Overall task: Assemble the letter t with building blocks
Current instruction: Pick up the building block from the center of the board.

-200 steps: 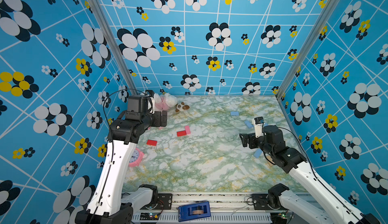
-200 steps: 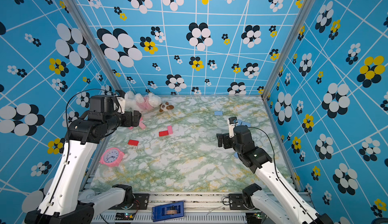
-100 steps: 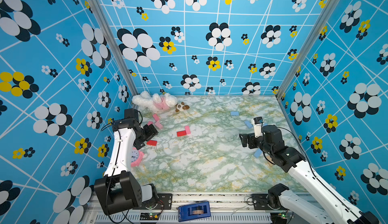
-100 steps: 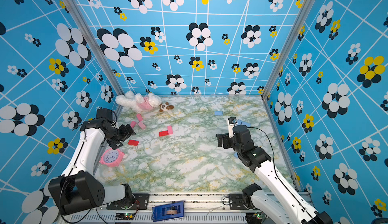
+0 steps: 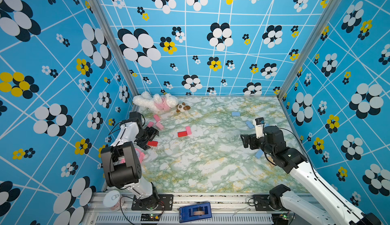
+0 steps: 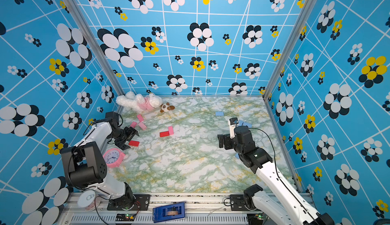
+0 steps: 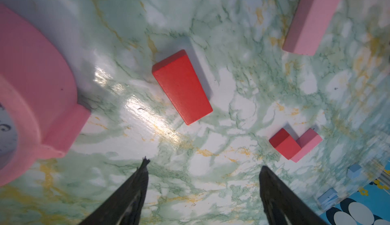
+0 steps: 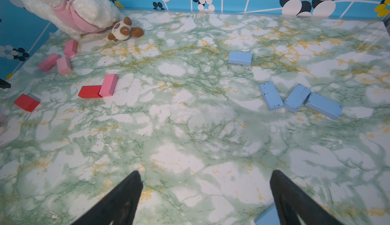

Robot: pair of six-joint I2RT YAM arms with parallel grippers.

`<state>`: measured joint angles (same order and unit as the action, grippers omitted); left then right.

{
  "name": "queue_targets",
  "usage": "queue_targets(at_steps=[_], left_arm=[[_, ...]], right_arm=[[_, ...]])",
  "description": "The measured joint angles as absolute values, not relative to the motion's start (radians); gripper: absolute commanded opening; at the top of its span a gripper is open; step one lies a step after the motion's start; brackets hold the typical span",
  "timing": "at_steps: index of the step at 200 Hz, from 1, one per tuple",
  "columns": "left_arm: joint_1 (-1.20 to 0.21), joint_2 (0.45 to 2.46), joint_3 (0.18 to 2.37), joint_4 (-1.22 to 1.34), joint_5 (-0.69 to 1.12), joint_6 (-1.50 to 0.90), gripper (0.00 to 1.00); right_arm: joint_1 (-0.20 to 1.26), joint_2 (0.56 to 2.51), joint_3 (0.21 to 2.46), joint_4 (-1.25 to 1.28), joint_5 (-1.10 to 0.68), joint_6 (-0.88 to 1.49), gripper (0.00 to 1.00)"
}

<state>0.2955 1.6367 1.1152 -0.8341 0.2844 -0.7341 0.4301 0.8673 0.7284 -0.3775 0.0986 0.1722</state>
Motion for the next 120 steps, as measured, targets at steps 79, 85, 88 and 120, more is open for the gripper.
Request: queue_targets(at_steps=[79, 85, 88, 120], left_arm=[[0.3, 1.724, 1.151, -0.838, 0.205, -0.818, 0.81], [0.3, 1.734, 1.155, -0.839, 0.2, -0.821, 0.8], [0.3, 1.74, 1.156, -0.838, 0.197, -0.822, 0.78], [0.3, 1.787, 1.171, -0.833, 0.184, -0.831, 0.75]], right_arm=[[0.43, 0.859, 0.728, -0.358, 0.098, 0.173, 0.98], [0.43, 0.859, 0.728, -0.358, 0.098, 0.173, 0.98], [0.43, 0.859, 0.728, -0.358, 0.098, 0.173, 0.98], [0.43, 0.859, 0.728, -0.356, 0.098, 0.173, 0.98]])
